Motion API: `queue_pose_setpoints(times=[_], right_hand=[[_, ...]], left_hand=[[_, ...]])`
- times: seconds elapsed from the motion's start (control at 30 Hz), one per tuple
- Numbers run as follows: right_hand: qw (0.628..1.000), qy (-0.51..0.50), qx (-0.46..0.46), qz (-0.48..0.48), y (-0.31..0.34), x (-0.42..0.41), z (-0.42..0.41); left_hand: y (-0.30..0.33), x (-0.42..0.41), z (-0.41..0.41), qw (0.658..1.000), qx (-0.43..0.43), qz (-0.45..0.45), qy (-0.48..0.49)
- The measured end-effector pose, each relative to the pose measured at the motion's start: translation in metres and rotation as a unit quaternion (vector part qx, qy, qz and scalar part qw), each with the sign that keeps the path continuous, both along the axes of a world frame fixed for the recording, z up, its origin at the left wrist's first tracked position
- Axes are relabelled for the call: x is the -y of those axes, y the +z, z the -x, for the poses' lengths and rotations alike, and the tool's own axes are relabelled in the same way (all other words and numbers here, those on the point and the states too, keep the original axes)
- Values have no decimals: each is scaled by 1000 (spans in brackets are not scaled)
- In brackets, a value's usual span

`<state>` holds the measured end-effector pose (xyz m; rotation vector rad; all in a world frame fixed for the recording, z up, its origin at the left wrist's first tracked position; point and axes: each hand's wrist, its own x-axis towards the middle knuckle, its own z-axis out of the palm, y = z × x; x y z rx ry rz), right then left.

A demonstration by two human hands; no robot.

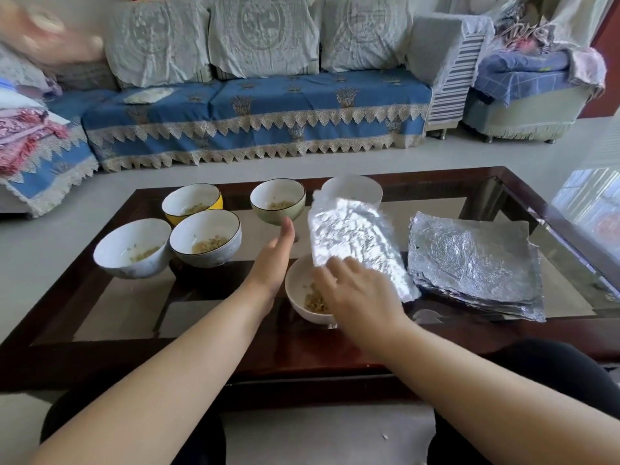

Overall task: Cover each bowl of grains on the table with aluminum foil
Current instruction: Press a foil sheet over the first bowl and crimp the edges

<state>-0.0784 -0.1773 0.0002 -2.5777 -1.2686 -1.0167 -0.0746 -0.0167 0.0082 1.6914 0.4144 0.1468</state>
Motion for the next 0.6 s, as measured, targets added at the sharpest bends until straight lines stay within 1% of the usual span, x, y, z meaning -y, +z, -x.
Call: queue_pose_setpoints(times=[0.03,0.07,0.13,0.2,0.23,0.3,0.33,0.37,0.4,0.47,0.5,0.53,0.6], right_hand=[[1000,24,14,2,-5,-6,9],[999,39,21,3,-9,-11,16],[998,62,18,4,-18,-18,26],[995,102,-16,0,-22,-21,32],[991,128,-40,-13,-21,-20,33],[979,153,-111,-79,-10,-13,29],[971,140,-151,-123,0,-8,22],[961,107,-194,-164,10,-2,11],[949,52,-242,-194,17,7,-5],[907,-71,-353,-217,22,26,-42],[874,-123,-421,-211,22,34,-59],[830,-156,-499,-196,20,41,-72],[739,-161,-633,-164,11,46,-85]], left_hand=[[-3,-2,1,998,-17,57,2],[-8,-3,2,996,-25,87,12],[-19,-8,2,994,-27,75,68],[-27,-11,3,993,-29,36,108],[-31,-13,4,992,-30,27,116],[-39,-20,5,992,-21,35,120],[-41,-23,5,992,-21,39,120],[-43,-26,5,992,-23,41,119],[-44,-29,4,991,-28,49,122],[-41,-31,3,988,-40,78,130],[-41,-32,1,986,-42,91,135],[-40,-32,-1,983,-41,103,144],[-39,-32,-3,979,-45,133,146]])
